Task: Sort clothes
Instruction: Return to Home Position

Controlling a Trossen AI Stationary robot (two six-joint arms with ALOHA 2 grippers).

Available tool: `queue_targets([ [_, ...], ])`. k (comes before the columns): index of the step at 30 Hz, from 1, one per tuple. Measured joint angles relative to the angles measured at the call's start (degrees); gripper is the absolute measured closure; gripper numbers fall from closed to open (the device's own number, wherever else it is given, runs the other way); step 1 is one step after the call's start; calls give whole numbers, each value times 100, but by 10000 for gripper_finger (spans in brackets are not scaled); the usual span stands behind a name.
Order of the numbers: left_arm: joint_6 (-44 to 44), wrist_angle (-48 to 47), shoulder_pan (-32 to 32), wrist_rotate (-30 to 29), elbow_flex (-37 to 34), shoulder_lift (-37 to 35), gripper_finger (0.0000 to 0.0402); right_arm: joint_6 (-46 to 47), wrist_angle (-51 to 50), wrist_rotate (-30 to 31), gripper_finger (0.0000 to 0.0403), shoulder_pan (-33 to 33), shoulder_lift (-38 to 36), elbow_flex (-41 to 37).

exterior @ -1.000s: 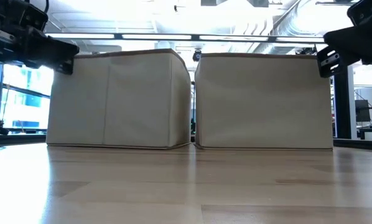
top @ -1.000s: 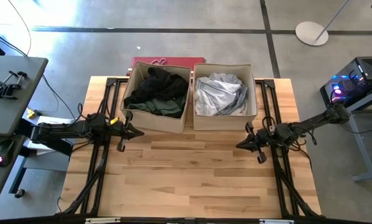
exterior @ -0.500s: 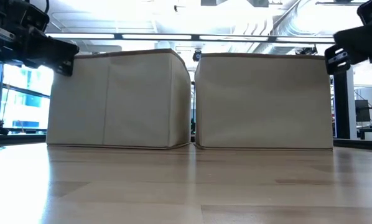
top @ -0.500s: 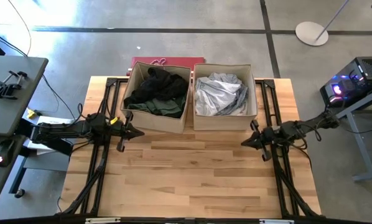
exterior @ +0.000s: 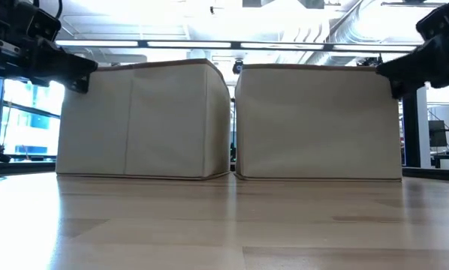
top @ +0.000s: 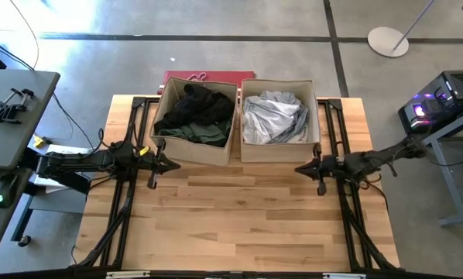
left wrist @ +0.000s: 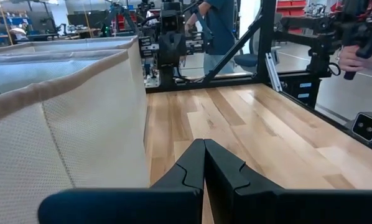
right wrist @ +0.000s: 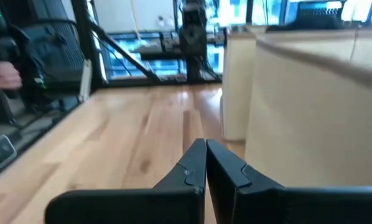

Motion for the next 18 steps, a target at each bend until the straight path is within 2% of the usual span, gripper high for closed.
queue_targets([
  [7,-3,0,0,-13,0,2,401,10,17,101,403,-208,393,0],
  [18,-8,-2,0,-28,0,2,401,19,17,98,403,-253,414,0],
])
